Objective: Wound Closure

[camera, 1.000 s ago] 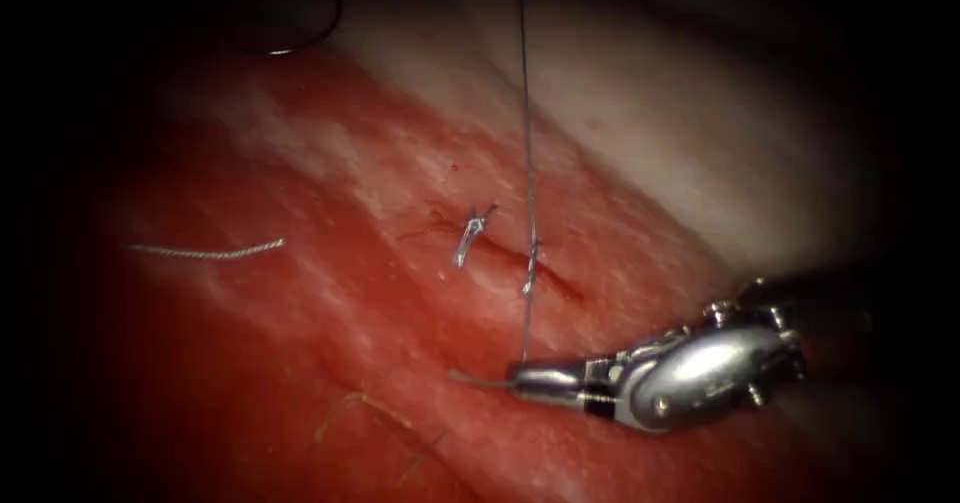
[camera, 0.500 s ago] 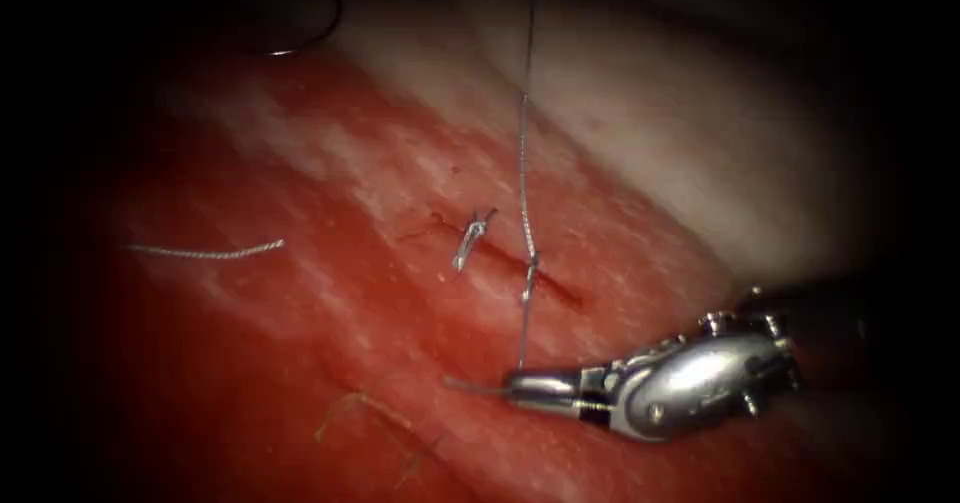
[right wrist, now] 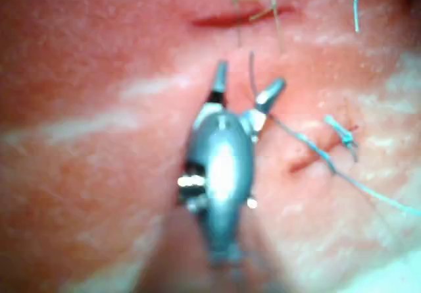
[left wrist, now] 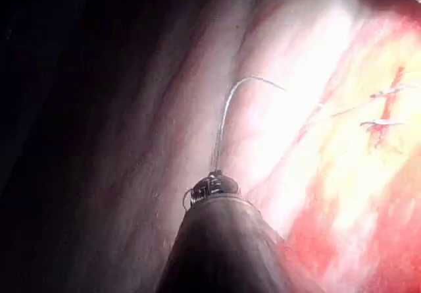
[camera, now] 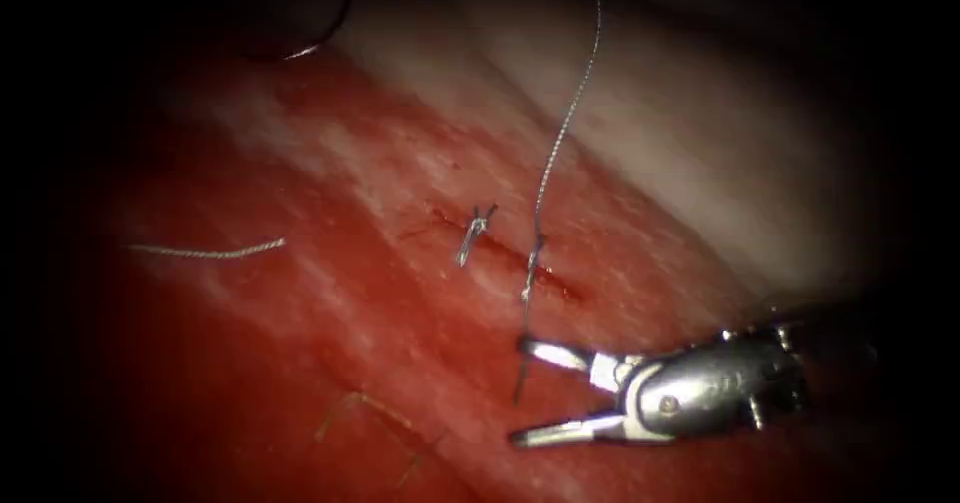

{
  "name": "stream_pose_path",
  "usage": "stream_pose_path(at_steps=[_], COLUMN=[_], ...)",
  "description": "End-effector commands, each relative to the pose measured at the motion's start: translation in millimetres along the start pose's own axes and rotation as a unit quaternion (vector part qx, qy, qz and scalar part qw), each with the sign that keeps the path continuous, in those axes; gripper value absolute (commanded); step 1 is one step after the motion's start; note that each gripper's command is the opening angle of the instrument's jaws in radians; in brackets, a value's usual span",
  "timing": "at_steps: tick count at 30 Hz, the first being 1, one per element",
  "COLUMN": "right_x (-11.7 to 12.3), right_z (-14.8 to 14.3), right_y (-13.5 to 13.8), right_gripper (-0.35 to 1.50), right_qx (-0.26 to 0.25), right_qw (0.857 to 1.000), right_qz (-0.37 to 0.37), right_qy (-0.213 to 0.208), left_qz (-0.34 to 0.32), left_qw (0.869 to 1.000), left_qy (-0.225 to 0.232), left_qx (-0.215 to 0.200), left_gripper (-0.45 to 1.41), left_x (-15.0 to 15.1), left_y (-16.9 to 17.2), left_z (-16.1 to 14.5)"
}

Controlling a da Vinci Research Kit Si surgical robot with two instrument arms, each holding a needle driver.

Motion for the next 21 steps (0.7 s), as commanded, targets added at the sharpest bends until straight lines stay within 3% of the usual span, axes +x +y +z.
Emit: stream_pose_path(at_steps=[1,6,8,12,15,17,19,20,21], right_x=[-0.2,0.6,1.6,2.7,2.3,1.7,0.9,0.5,0.4], right_z=[0.1,-0.8,-1.6,-1.6,0.1,1.0,1.9,2.2,2.3], right_y=[-0.1,0.9,2.4,4.5,6.1,6.8,8.2,9.3,9.7], right_gripper=[1.3,1.33,1.32,1.21,1.1,0.91,0.37,-0.08,-0.22], right_qx=[0.0,-0.003,-0.009,-0.022,-0.036,-0.046,-0.053,-0.06,-0.062], right_qw=[1.0,1.0,0.999,0.998,0.998,0.997,0.997,0.997,0.996], right_qz=[0.013,0.028,0.044,0.054,0.056,0.056,0.056,0.057,0.058], right_qy=[-0.001,0.006,0.014,0.02,0.016,0.012,0.003,-0.002,-0.004], left_qz=[-0.002,0.008,0.015,0.024,0.033,0.036,0.042,0.045,0.047], left_qw=[1.0,1.0,1.0,1.0,0.999,0.999,0.999,0.999,0.998], left_qy=[0.0,0.002,0.009,0.014,0.02,0.022,0.021,0.02,0.019], left_qx=[-0.001,-0.005,-0.009,-0.008,-0.013,-0.016,-0.02,-0.022,-0.023], left_gripper=[-0.45,-0.45,-0.45,-0.45,-0.45,-0.45,-0.45,-0.45,-0.45], left_x=[0.3,1.4,1.5,1.3,0.8,0.6,0.3,0.0,-0.1], left_y=[0.5,5.3,8.8,11.9,14.6,15.5,16.8,17.6,18.0], left_z=[-0.1,-3.4,-4.9,-5.4,-5.2,-4.9,-4.7,-4.7,-4.7])
